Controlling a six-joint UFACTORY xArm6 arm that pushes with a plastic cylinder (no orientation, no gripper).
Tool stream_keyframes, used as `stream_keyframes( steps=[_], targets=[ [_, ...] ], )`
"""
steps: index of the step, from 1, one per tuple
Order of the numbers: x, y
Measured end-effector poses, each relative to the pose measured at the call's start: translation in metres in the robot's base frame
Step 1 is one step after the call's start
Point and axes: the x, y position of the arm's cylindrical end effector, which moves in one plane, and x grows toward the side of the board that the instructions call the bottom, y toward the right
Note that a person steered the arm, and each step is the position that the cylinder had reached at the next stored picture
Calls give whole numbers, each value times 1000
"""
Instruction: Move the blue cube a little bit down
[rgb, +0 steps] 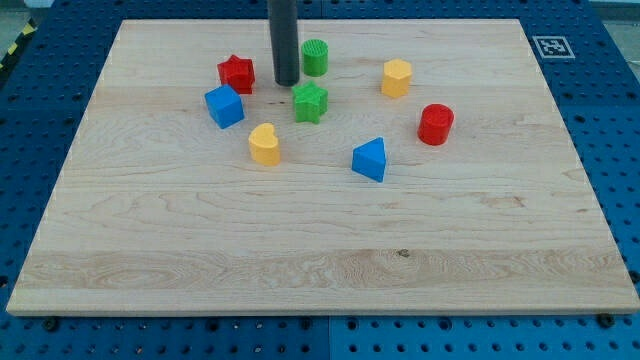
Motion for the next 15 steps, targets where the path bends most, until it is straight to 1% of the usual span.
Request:
stream_keyframes(
  steps=[1, 2, 5, 6, 7, 8, 9, 12, 15],
  targets=[
    [-30, -23],
    [-40, -60],
    [-40, -65],
    [-40, -93],
    [-40, -95],
    [-40, -86],
    [-40, -52],
    [-21, -19],
    [25, -15]
  ],
)
